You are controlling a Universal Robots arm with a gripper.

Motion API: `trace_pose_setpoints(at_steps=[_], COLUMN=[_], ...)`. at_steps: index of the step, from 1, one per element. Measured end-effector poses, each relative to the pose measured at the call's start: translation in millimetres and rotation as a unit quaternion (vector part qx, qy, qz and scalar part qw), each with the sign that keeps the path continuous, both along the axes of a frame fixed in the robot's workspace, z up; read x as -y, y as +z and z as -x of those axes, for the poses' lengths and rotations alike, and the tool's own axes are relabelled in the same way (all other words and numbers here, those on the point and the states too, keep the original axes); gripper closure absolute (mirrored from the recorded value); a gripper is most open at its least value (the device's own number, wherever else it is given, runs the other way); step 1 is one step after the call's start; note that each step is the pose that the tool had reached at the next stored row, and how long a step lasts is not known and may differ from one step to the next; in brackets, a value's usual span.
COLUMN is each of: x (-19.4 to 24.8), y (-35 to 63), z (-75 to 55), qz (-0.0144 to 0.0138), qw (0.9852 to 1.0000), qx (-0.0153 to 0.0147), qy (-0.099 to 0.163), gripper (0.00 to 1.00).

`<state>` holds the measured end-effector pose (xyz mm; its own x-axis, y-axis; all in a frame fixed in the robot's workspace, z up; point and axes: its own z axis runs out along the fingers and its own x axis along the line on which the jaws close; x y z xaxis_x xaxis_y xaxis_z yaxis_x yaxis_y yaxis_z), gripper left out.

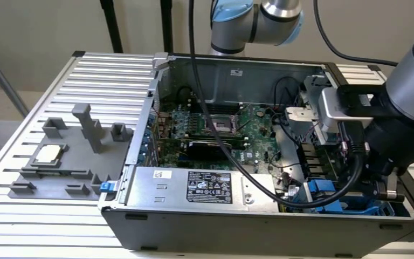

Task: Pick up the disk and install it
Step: 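Insert the second disk wire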

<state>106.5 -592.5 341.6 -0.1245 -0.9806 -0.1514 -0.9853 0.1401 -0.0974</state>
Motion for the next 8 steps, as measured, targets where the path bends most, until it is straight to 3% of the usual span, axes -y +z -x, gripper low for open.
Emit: trace_pose_setpoints(at_steps=[8], x=[0.7], y=[-1.5], z=[-0.2], qz=[0.0001], qw=[1.0000], qx=[0.0000], qy=[0.000], gripper=[0.84])
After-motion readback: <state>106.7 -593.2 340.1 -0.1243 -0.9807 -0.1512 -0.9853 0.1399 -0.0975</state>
